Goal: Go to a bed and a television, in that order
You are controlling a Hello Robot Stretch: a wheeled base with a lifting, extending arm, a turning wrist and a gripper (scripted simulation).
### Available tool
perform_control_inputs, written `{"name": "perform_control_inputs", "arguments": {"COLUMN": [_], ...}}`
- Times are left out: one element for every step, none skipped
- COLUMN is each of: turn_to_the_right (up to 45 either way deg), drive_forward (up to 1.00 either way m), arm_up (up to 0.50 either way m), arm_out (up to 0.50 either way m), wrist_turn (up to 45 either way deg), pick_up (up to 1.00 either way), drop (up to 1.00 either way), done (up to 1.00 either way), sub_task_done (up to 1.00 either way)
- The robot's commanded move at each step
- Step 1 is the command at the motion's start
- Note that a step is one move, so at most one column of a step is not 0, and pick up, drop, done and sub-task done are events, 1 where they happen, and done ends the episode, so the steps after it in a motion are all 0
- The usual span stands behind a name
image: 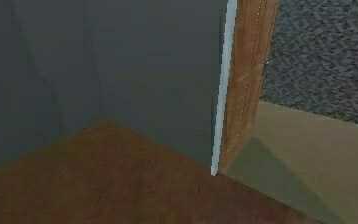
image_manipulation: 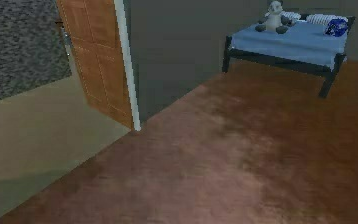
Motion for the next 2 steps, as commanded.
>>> {"name": "perform_control_inputs", "arguments": {"turn_to_the_right": [0.0, -45.0], "drive_forward": [0.25, 0.00], "arm_up": [0.00, 0.00], "arm_out": [0.00, 0.00], "wrist_turn": [0.0, 0.0], "pick_up": [0.00, 0.00], "drop": [0.00, 0.00], "done": [0.00, 0.00], "sub_task_done": [0.00, 0.00]}}
